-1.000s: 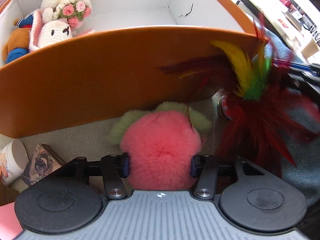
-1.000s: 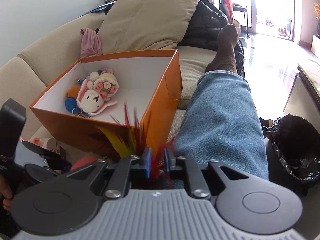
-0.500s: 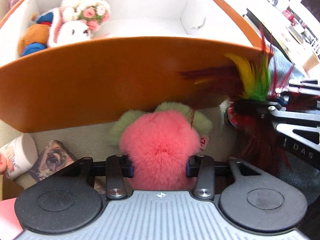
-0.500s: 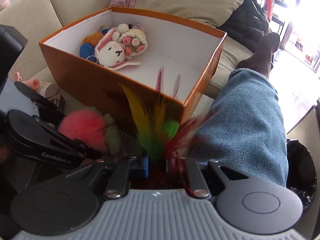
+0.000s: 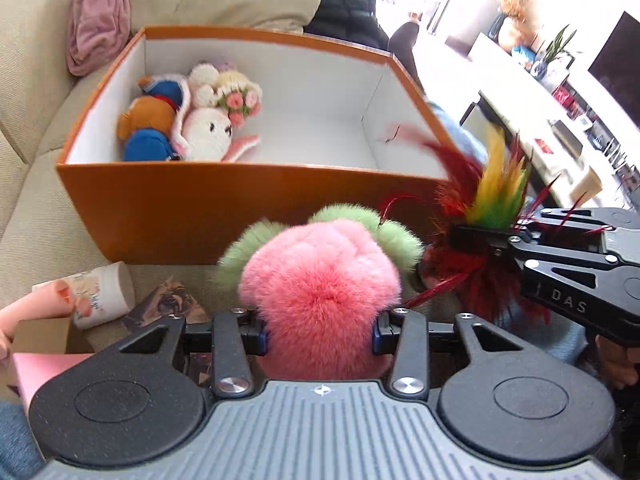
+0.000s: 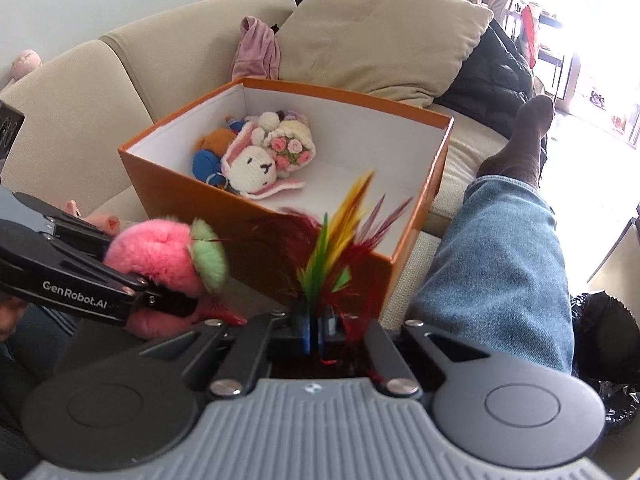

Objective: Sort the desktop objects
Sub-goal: 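Lift the pompom and feather toy over the orange box with both tools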

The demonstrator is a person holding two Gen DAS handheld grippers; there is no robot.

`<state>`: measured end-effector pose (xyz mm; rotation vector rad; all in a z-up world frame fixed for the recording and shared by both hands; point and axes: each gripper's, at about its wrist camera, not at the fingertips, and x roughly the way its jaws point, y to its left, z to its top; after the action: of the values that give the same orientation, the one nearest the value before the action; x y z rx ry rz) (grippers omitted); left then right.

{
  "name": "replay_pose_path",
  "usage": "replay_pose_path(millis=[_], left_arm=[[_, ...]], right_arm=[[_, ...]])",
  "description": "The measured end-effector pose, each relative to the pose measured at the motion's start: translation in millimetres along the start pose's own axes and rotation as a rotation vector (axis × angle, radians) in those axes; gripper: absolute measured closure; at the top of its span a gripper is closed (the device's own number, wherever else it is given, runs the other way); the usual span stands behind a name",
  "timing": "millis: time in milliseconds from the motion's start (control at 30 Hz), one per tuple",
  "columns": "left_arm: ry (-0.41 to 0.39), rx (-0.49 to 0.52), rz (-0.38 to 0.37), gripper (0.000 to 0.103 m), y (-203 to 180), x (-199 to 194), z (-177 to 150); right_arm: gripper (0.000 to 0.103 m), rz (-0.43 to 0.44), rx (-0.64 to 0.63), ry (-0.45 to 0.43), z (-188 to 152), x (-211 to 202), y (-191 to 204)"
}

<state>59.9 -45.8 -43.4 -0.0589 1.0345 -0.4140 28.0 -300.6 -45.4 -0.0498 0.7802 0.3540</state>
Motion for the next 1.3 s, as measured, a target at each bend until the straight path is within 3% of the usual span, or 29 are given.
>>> replay_pose_path(millis=[400,767,967,1300], left_arm=[[-0.199,-0.025,-0.029,0.055,-7,-61,34],[-0.321,0.01,0.045,0.055,7,-84,90],[-0.292,0.022,0.062,0.055,20,-66,111],[-0.143,-0.007,0.077,0.055,60,-14,115]], right_arm=[[0.1,0.081,-0.024,-0.16,47,-40,31],[0.1,0.088,-0.011,-0.298,107,-36,29],[0.1,0.069,0.027,-0.298,125,-4,20],[0.1,0.131,0.11,-0.18,123,69,0]])
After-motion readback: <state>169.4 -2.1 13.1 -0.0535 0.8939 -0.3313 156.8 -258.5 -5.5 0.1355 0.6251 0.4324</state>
